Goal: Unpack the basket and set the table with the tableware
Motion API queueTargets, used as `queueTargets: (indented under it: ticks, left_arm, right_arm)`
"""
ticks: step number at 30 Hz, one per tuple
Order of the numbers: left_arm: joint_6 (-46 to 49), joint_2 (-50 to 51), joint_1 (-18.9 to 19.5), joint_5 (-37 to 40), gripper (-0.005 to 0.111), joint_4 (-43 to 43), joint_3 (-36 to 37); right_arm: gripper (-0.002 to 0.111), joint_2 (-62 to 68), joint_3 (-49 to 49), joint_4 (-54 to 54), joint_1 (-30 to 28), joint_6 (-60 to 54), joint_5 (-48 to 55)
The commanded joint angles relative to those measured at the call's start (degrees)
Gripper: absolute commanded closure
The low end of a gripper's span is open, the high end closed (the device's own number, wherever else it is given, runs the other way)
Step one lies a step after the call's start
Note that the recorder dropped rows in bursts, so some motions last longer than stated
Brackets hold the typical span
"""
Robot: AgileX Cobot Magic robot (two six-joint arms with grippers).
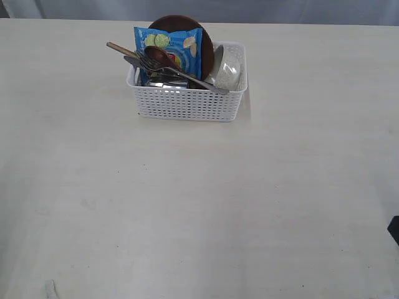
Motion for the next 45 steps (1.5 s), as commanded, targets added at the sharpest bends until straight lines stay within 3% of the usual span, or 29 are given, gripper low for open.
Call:
queueTargets:
  ticks: [1,7,14,17,20,27,34,40,45]
  left_arm:
    - [-0.13,-0.11,-0.45,-0.14,0.107,0.25,0.13]
    - [-0.13,-0.11,-0.45,-0.14,0.107,-0.27,0.13]
    - [-0.13,-0.11,-0.45,-0.14,0.107,-0.27,0.13]
    - [-0.13,-0.11,-0.45,-0.14,0.107,-0.27,0.13]
    - [-0.13,-0.11,-0.45,-0.14,0.107,-0.27,0.13]
    - [-0.13,-0.11,-0.45,-0.14,0.107,-0.27,0.13]
    - [-0.13,-0.11,-0.45,-0.14,0.107,-0.27,0.13]
    - [-0.13,-0.11,-0.45,-0.14,0.107,-0.27,0.13]
    - [-0.13,-0.11,-0.45,-0.14,0.107,-0.27,0.13]
  right_arm:
    - [0.108,-0.30,0.14,-0.39,0.14,0.06,-4.21]
    - [0.108,-0.30,0.14,-0.39,0.14,0.06,-26.66]
    - [0.108,-0.30,0.14,-0.39,0.14,0.06,-30.44]
    - [0.108,-0.30,0.14,-0.39,0.14,0.06,-41.10]
    - [0.108,-0.30,0.14,-0.39,0.14,2.94,-44.48]
    - [0.108,3.09,-10.77,-0.39,0.14,5.42,-27.16]
    - [0.108,18.71,-25.71,-0.39,1.03,5.42,-13.28]
    - [0.108,35.40,-36.36,2.91,8.38,3.45,0.69]
    - [0.108,50.89,-43.12,5.34,18.77,-1.05,14.73]
